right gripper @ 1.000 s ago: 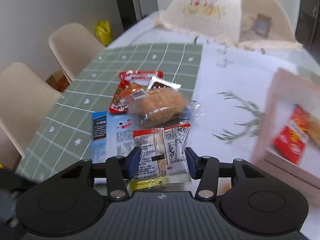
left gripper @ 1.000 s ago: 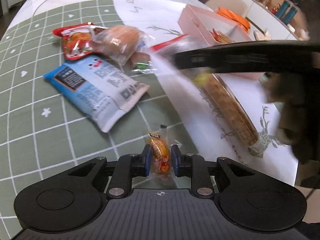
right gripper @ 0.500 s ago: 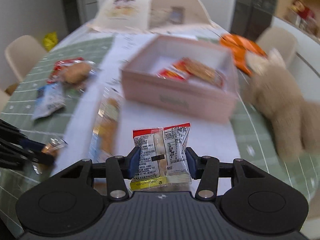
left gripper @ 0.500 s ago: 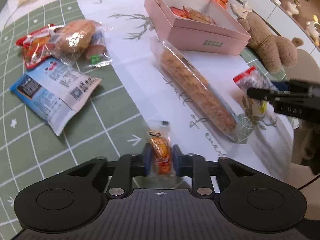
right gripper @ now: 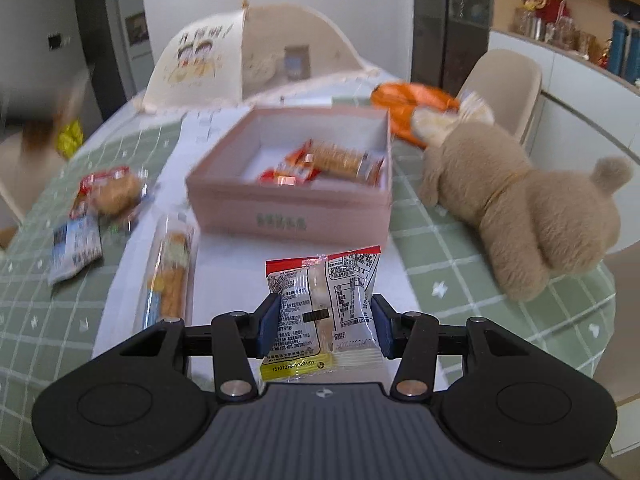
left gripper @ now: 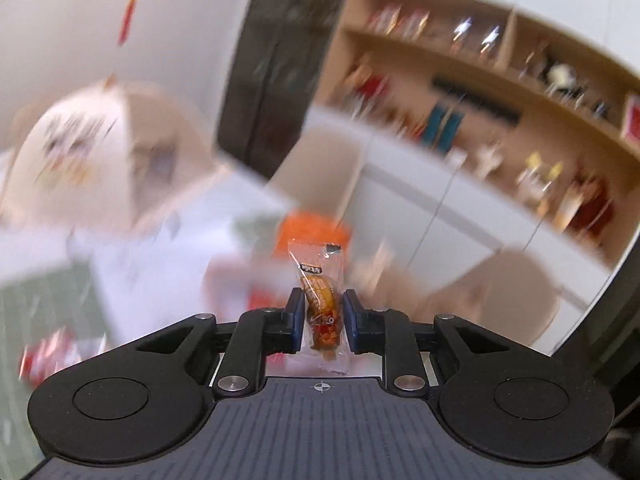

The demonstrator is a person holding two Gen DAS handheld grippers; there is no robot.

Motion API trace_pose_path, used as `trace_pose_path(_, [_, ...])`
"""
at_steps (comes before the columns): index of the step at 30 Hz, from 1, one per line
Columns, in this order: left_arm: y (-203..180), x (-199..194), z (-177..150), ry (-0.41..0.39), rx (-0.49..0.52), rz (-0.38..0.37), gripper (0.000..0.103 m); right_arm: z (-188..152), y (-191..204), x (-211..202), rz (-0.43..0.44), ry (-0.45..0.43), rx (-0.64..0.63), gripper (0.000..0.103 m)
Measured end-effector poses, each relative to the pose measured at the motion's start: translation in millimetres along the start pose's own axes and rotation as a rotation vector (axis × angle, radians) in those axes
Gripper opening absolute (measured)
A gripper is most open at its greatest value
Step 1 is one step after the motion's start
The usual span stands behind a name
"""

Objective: Organize snacks
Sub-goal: 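Carry both packets over the pink box and open both tools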

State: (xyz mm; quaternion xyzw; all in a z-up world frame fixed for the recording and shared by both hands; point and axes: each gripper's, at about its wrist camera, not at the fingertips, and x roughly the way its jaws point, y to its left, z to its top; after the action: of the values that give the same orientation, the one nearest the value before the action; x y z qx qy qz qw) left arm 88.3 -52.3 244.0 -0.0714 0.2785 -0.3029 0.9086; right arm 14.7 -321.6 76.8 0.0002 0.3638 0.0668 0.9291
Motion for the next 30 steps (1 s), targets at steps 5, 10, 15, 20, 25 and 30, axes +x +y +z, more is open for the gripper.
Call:
trace_pose_path(5, [8,27,58,-0.064,-0.019,0.021,0.027,20,0,0,-0.029,-0.04,-0.004,0.048])
trace_pose_path(10, [35,38,13,0.027,-0.09,0.07,0.028,16,-6,8,-0.03,-0.004,0.034,0.048])
trace_pose_path(15, [71,52,-78,0.23,-0.259,0.101,0.028,31,-9,0,0.012,-0.044,0.054,0.048])
trace_pose_path(20, [81,61,-136,0.336,-0.368,0.102,0.028,106,-7,-8,0.077,-0.193,0.053,0.049])
trace_pose_path(25, [82,46,-145,0.353,-0.288,0.151,0.028,175,-18,0,0.099,-0.287,0.155,0.08])
trace_pose_path(30, [114,20,-150,0.294,-0.339,0.333,0.028,173,-4,27,0.095,-0.205,0.162,0.08])
